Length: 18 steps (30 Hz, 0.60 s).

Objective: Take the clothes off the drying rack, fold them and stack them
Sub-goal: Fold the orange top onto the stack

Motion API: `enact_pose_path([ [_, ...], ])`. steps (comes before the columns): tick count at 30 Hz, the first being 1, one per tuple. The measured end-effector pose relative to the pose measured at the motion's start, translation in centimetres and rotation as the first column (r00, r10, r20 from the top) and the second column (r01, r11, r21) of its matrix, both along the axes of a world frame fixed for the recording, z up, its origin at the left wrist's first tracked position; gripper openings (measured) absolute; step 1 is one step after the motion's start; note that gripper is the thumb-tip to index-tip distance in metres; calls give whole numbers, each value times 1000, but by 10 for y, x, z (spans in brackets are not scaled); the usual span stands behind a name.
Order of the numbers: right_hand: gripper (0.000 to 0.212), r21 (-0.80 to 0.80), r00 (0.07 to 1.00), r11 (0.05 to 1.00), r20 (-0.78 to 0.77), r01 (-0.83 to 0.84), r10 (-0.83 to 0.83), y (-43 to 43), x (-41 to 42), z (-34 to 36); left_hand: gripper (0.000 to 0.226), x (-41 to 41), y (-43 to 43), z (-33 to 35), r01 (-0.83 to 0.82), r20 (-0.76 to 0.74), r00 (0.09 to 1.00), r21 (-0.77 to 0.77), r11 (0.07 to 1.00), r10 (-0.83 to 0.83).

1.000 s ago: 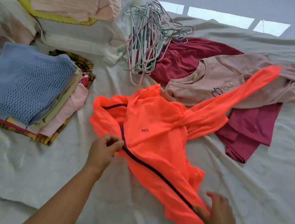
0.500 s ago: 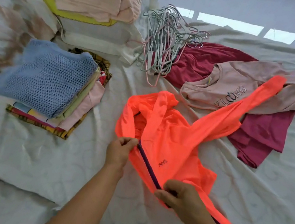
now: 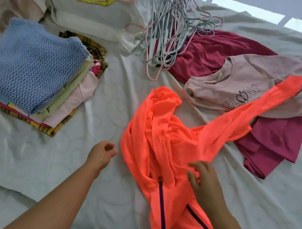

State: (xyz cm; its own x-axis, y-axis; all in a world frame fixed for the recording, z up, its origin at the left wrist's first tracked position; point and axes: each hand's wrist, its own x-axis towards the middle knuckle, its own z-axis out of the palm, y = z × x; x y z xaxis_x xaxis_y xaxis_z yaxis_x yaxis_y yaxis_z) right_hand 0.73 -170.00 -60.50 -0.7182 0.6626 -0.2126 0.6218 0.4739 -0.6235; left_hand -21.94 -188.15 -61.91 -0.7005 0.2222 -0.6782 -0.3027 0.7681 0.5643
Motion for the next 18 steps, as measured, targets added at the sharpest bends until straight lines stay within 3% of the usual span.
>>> enact_pose_path([
  [3,34,253,991,958,29,-135,132,34,-38,-10,48,7,20,-8,-3,3,1000,82,997,3],
  [6,43,221,919,919,301,-325,253,51,-61,-16,45,7,40,-15,15,17,1000,127,992,-17],
  [7,35,179,878,919,405,-350,256,57,-62,-19,37,5,45,-16,45,-1,999,100,994,-46],
  [9,20,88,873,949,427,-301,238,71,-58,-14,22,-2,48,-16,87,-5,996,86,992,-87],
  [12,5,-109,989,990,111,-90,102,100,-39,8,13,-15,47,-7,23,-48,999,204,979,-14],
  [13,11,-190,1000,982,-8,-21,20,109,-33,22,17,-21,47,-2,-19,-75,996,247,969,39],
  [16,28,-385,926,911,-272,146,-263,127,-17,68,26,-37,56,22,-168,-75,975,369,914,209],
  [18,41,-412,861,879,-329,238,-388,137,-10,95,23,-44,71,47,-178,-102,964,441,880,246],
])
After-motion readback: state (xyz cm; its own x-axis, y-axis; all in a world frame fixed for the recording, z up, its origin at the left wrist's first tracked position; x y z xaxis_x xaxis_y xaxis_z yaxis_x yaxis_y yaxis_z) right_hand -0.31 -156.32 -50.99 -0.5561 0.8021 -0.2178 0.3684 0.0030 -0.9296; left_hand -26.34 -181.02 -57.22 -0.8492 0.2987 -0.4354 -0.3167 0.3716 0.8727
